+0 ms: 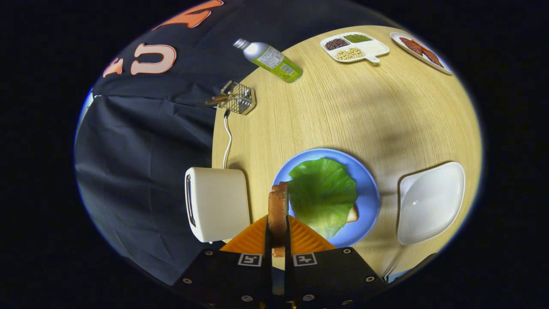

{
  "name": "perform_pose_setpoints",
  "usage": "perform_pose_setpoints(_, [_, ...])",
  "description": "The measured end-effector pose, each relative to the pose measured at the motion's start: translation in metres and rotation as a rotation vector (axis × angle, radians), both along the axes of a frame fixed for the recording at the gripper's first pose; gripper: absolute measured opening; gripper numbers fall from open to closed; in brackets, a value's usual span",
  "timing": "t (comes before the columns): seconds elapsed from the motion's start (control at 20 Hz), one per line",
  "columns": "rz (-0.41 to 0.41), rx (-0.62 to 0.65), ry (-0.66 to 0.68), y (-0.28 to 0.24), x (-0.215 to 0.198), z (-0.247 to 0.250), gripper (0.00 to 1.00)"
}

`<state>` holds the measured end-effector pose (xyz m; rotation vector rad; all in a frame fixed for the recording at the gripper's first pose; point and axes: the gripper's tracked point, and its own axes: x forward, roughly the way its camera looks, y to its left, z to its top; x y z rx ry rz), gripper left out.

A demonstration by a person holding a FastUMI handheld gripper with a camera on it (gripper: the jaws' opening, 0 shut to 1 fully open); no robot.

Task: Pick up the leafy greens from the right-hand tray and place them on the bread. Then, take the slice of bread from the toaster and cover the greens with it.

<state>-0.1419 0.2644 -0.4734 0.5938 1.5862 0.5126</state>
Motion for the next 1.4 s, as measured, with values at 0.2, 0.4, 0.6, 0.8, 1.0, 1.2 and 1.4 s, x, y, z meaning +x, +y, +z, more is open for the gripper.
perform_pose_setpoints(0.2, [-0.007,-0.036,-0.016,-0.014,0.006,-0.023,0.12])
perform_pose_setpoints(0.4, [0.031,-0.107,-0.068,-0.027,0.007,-0.041,0.15])
perform_pose_setpoints(0.6, [0.082,-0.197,-0.145,-0.038,0.008,-0.053,0.34])
perform_pose_setpoints(0.8, [0.057,-0.209,-0.206,-0.041,0.016,-0.041,0.55])
perform_pose_setpoints(1.0, [0.023,-0.219,-0.328,-0.052,0.04,-0.002,0.72])
perform_pose_setpoints(1.2, [-0.004,-0.238,-0.495,-0.065,0.069,0.059,0.85])
perform_pose_setpoints(1.4, [-0.031,-0.259,-0.664,-0.084,0.091,0.125,0.95])
